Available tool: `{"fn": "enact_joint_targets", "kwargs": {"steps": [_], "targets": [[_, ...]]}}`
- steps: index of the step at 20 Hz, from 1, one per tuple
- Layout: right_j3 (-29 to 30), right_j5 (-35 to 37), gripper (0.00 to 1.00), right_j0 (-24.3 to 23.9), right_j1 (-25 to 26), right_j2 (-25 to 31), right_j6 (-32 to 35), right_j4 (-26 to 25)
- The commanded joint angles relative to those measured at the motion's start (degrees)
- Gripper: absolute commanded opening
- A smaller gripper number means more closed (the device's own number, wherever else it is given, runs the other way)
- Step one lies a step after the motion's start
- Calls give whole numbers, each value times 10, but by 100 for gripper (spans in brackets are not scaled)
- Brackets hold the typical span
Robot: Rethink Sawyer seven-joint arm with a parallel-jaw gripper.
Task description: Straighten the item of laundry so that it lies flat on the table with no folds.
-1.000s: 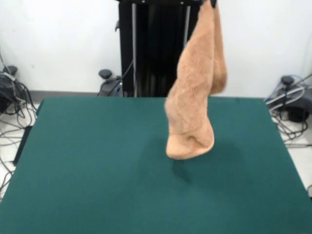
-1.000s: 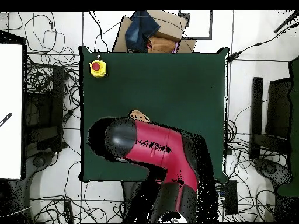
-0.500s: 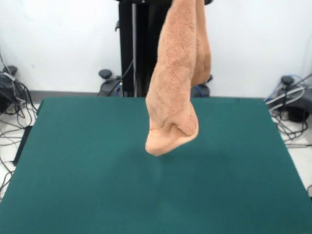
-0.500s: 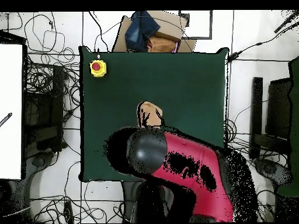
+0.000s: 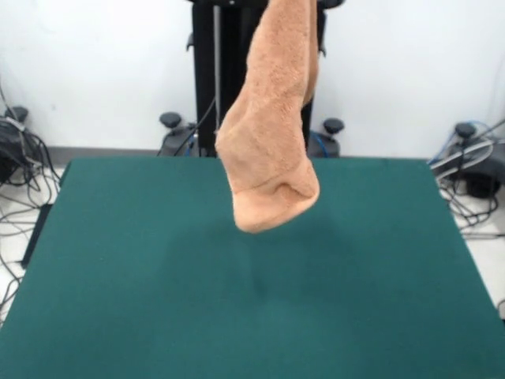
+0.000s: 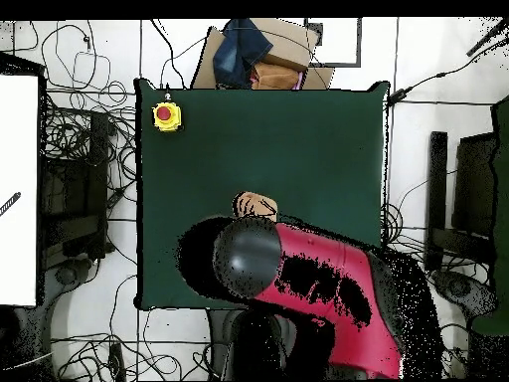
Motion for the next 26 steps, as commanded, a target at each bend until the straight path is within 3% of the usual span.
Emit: {"fn": "enact_joint_targets", "kwargs": {"steps": [1, 4, 6, 8, 12, 15, 26], "targets": [[66, -57, 0, -17, 37, 82, -61, -13], [155, -143, 0, -58, 9, 107, -173, -17], [165, -184, 0, -62, 21, 118, -146, -30], [139, -155, 0, -57, 32, 121, -110, -41], [136, -127, 0, -77, 15, 138, -130, -42], [119, -120, 0, -69, 27, 141, -92, -57], [108, -96, 0, -76, 23, 156, -72, -65]]}}
